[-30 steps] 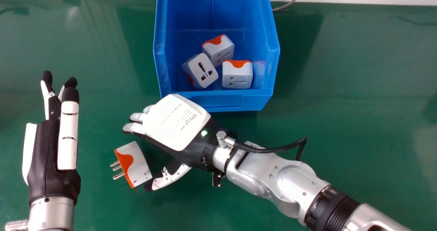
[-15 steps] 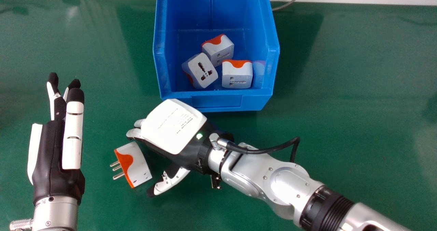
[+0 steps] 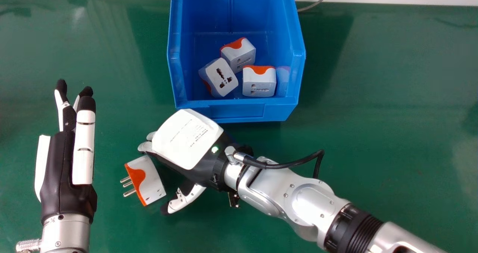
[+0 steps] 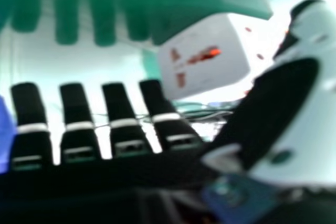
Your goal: Pick all objects and put in blue box
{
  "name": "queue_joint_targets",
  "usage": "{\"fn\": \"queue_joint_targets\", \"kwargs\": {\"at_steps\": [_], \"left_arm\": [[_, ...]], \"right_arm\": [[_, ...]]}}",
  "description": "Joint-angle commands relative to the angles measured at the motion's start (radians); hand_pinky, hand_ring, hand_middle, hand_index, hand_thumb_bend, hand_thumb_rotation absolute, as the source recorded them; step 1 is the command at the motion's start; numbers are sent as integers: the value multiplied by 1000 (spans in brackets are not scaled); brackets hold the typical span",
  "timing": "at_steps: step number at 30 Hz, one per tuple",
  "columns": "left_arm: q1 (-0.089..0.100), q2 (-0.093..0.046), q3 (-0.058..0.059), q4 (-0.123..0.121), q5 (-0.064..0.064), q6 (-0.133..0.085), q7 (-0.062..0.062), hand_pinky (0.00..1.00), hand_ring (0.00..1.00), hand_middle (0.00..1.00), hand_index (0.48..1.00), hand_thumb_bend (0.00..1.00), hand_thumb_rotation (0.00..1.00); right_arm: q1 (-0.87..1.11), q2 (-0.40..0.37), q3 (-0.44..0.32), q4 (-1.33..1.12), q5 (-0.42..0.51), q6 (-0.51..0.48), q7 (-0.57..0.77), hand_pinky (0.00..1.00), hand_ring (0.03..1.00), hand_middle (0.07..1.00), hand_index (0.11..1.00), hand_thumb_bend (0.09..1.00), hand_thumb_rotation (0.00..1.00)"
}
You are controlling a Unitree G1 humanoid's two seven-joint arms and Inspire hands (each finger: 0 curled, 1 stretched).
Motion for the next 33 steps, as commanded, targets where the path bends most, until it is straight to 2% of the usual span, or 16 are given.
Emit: {"fn": "queue_joint_targets", "kwargs": {"at_steps": [1, 4, 7, 10, 15, 17, 23, 26, 29, 33], "left_arm": [[2, -3, -2, -33, 7, -9, 6, 1000, 983, 969, 985, 451, 1000], [8, -8, -10, -46, 20, -2, 16, 1000, 980, 965, 981, 447, 1000], [10, -12, -14, -50, 25, -2, 22, 1000, 978, 963, 978, 455, 1000], [10, -15, -18, -52, 21, -3, 22, 1000, 981, 963, 977, 443, 1000], [10, -20, -23, -54, 22, 0, 22, 1000, 988, 972, 984, 427, 1000], [12, -22, -26, -59, 25, 1, 25, 1000, 986, 971, 984, 420, 1000], [19, -30, -31, -65, 21, -3, 24, 1000, 983, 969, 980, 431, 1000], [20, -27, -34, -65, 31, -3, 25, 1000, 985, 969, 981, 435, 1000], [20, -32, -36, -67, 29, -2, 27, 1000, 986, 970, 980, 441, 1000], [18, -36, -40, -69, 36, 1, 32, 1000, 982, 967, 976, 448, 1000]], "right_arm": [[-40, 20, -1, -4, -1, 4, -21, 671, 776, 818, 793, 520, 686], [-40, 25, -7, -1, 14, -6, -17, 674, 778, 819, 793, 507, 680], [-42, 29, -7, 7, 22, -9, -16, 679, 775, 818, 790, 504, 659], [-46, 31, -4, 13, 19, -11, -16, 675, 771, 817, 781, 501, 678], [-51, 34, -5, 17, 23, -19, -13, 666, 770, 819, 783, 493, 691], [-54, 36, -5, 19, 24, -23, -14, 666, 769, 819, 780, 488, 687], [-62, 46, -4, 31, 22, -29, -9, 660, 753, 803, 773, 486, 703], [-62, 51, -7, 32, 29, -32, -1, 654, 739, 784, 754, 477, 707], [-66, 56, -2, 33, 25, -26, 10, 647, 731, 771, 744, 462, 729], [-71, 67, -6, 49, 31, -28, 8, 630, 708, 741, 720, 454, 707]]}}
